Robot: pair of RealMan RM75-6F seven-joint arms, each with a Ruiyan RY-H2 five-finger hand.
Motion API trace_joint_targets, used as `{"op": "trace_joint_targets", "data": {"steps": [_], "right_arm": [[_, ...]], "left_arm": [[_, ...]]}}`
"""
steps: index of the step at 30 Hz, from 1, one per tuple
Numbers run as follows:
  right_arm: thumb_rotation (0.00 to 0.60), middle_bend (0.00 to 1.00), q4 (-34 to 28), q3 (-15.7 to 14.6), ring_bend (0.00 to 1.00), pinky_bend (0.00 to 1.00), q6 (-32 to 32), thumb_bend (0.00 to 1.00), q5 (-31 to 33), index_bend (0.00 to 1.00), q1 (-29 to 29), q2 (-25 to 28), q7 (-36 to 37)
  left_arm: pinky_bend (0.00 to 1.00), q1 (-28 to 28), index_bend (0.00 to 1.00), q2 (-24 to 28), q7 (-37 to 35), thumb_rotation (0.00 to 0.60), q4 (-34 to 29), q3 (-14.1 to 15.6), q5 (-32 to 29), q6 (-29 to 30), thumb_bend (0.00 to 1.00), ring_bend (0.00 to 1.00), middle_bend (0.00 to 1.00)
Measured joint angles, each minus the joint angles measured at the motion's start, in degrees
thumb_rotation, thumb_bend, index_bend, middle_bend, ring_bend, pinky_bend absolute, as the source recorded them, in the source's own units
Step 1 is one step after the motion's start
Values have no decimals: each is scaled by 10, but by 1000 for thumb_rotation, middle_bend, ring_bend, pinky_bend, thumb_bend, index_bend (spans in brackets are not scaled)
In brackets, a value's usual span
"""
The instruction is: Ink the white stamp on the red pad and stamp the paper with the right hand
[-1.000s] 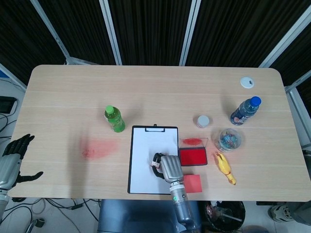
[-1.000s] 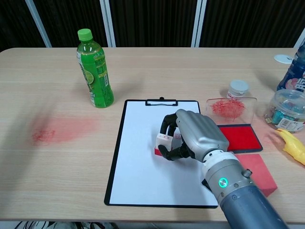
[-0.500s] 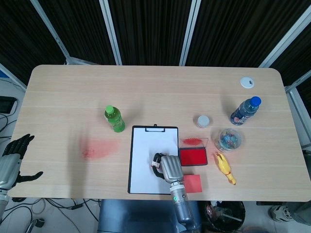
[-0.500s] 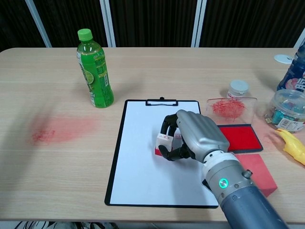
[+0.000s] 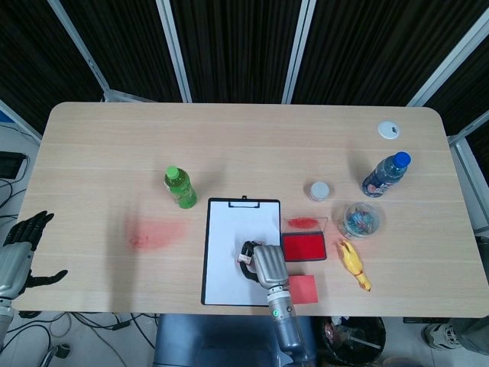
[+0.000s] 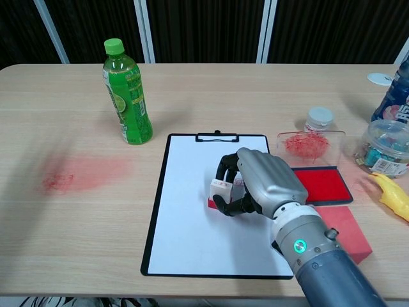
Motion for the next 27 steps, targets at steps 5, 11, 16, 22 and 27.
{"op": "trace_joint_targets", "data": {"steps": [5,11,16,22,27], "right_arm": [[600,768,-4,5,840,916,3,656,-6,891,2,1,5],[600,768,-13,19,839,916,9,655,-13,891,6,1,13],[600,768,-28,27,840,916,13,655,-20,891,10,6,14],[600,768,-59,48,840,916,18,655,-28,891,21,16,6],[600,768,-95,64,840,916,22,655,-32,891,29,33,-7]], "left_arm": [[0,0,0,0,0,600,-1,0,-1,-1,13,0,0],[0,-1,0,0,2,600,-2,0,-2,-2,13,0,0],[0,-1,0,-1,4,600,-3,0,-4,-3,12,0,0],[0,-1,0,-2,6,600,-4,0,-6,-3,13,0,0],[0,-1,0,-3,10,600,-5,-1,-9,-3,12,0,0]]}}
